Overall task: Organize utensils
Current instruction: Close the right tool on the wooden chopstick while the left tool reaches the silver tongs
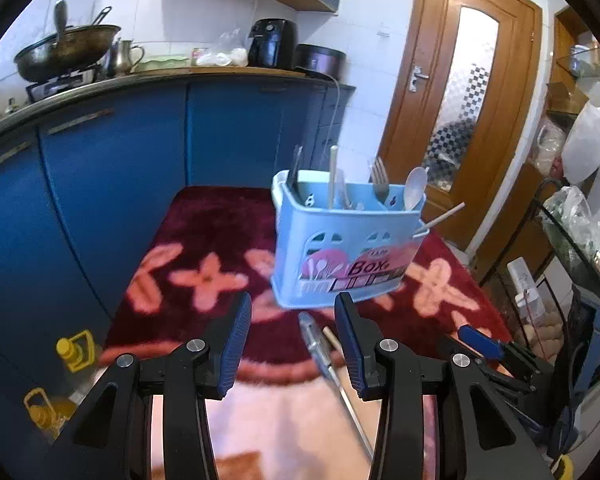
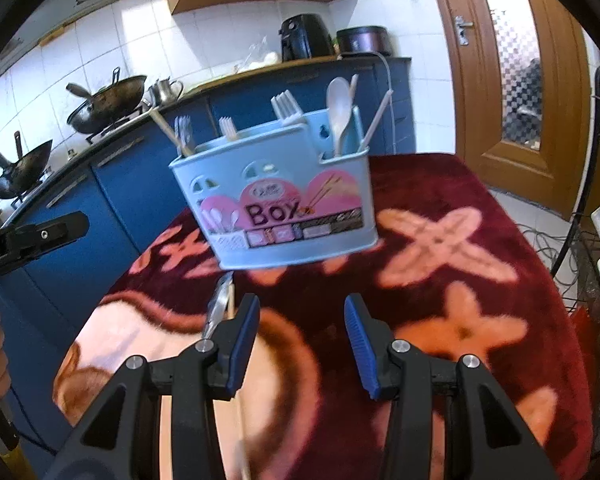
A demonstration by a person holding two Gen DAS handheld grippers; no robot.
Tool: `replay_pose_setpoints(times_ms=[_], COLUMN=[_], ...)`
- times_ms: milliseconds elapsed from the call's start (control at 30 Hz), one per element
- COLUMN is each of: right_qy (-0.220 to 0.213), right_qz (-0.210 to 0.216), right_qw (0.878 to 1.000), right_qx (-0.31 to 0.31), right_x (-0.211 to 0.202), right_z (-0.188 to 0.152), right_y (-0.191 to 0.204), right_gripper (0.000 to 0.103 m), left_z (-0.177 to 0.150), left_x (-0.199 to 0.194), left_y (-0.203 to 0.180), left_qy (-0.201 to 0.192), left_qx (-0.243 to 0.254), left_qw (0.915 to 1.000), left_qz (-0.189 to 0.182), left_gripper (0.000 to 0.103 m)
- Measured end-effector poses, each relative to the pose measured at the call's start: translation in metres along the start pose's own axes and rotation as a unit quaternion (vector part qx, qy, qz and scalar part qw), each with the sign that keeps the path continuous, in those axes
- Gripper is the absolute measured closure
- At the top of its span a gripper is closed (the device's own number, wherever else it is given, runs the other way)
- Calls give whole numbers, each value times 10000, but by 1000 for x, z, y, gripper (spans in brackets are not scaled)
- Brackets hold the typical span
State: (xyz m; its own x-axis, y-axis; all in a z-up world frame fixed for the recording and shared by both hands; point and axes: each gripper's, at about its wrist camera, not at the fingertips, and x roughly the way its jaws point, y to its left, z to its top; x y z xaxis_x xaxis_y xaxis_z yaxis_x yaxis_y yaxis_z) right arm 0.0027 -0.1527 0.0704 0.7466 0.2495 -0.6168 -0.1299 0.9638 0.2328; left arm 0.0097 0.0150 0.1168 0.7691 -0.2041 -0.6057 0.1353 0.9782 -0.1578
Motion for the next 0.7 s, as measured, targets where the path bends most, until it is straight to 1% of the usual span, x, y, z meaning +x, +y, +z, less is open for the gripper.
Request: replay_pose_setpoints(times_ms=[167, 367, 533, 700], right_qy=[268, 711, 989, 1218], right_qz=[89, 141, 115, 94], right_qw=[9993, 9956, 9909, 9866], right_qx=[-226, -589, -910, -1081], right_x=[6, 21, 35, 50], right_z=[-9, -18, -21, -22], right_y=[16, 36, 49, 53], right_gripper=[55, 55, 55, 55], left_z=[-17, -36, -47, -57], left_x=[-5, 1, 12, 25], left_y=[6, 14, 20, 27], left_qy=[55, 149, 312, 421], left_qx=[-7, -52, -110, -217], left_qw=[9998, 9988, 9983, 9969], left_qz=[184, 456, 487, 630], left_gripper=[59, 59, 58, 58])
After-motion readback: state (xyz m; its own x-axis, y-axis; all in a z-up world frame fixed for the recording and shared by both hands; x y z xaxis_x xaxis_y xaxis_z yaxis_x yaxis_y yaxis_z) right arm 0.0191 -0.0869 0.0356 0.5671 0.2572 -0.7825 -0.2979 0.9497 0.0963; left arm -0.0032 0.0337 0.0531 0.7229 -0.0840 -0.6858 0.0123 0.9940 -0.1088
